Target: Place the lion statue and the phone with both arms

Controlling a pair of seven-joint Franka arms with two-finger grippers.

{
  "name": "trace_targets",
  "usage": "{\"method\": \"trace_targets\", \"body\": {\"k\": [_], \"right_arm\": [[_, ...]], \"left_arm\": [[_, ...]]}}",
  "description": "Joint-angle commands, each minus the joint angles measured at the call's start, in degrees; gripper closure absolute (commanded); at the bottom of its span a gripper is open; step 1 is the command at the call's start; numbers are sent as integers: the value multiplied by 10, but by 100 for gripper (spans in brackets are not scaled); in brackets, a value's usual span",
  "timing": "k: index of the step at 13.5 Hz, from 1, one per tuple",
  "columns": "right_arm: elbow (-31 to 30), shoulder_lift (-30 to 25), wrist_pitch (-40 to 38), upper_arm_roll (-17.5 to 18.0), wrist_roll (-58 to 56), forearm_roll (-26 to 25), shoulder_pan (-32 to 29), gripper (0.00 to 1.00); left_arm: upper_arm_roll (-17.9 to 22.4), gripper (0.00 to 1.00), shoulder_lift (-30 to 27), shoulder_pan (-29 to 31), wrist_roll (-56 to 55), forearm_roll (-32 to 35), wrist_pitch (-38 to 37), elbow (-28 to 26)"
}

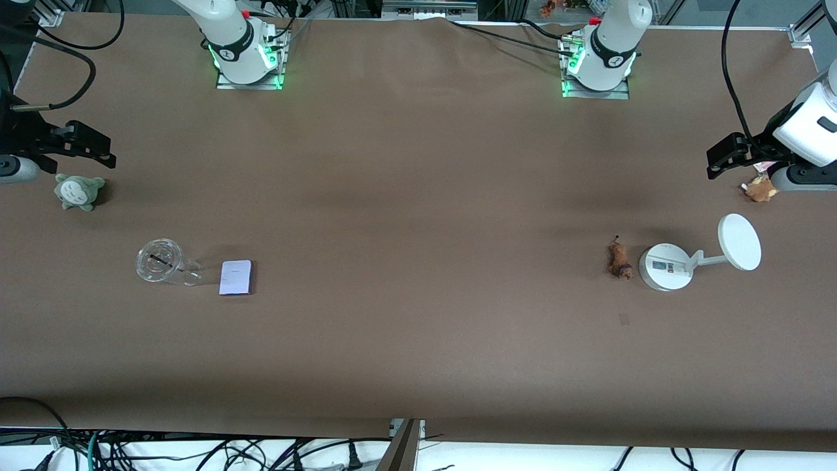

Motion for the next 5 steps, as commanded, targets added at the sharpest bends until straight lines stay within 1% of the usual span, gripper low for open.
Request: {"method": "trace_targets", "body": {"k": [1,5], "right_arm": [[10,7,-7,9,6,-6,-11,0],[10,8,-7,8,0,-7,-16,0]], "left_arm": [[3,0,-6,-5,-3,-7,-4,-3],[3,0,-6,-7,-4,-7,-4,-3]]}}
